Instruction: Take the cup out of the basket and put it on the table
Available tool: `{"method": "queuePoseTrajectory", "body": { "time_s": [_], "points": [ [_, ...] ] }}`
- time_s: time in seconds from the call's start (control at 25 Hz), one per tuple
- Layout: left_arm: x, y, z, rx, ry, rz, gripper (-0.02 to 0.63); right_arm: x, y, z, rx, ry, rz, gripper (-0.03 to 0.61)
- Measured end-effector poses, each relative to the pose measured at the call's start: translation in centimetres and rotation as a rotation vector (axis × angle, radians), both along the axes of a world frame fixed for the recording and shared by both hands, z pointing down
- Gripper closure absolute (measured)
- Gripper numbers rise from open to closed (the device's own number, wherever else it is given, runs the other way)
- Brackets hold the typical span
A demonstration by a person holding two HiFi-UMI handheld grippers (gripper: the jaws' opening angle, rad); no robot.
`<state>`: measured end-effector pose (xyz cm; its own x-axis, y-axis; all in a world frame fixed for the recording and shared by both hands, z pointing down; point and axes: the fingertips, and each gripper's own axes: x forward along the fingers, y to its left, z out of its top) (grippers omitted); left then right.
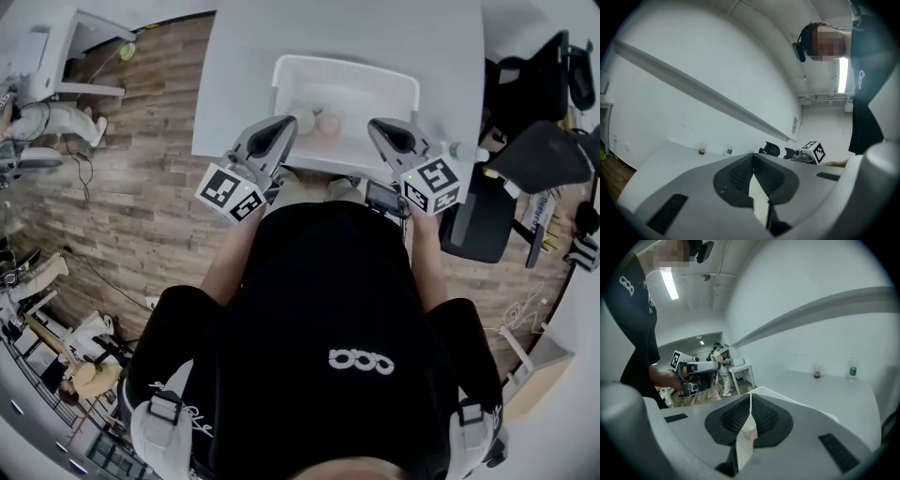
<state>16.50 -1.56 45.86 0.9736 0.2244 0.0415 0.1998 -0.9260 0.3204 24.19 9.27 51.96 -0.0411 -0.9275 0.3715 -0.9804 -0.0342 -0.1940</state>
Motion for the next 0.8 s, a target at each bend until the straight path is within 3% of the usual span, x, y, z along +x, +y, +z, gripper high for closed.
{"method": "queuePoseTrajectory", "body": {
  "time_s": [0.2, 0.6, 0.8],
  "points": [
    [-0.6, -3.4, 0.3, 0.011, -0.003, -0.029, 0.606, -0.9, -5.9, 3.8, -0.123, 0.022, -0.155, 0.552],
    [-3.5, -8.5, 1.9, 0.004, -0.015, -0.143, 0.606, -3.5, -14.9, 16.6, -0.496, 0.12, -0.49, 0.548],
    [-5.0, -9.9, 2.4, -0.012, -0.021, -0.193, 0.606, -4.0, -15.9, 23.0, -0.705, 0.184, -0.594, 0.48]
  ]
}}
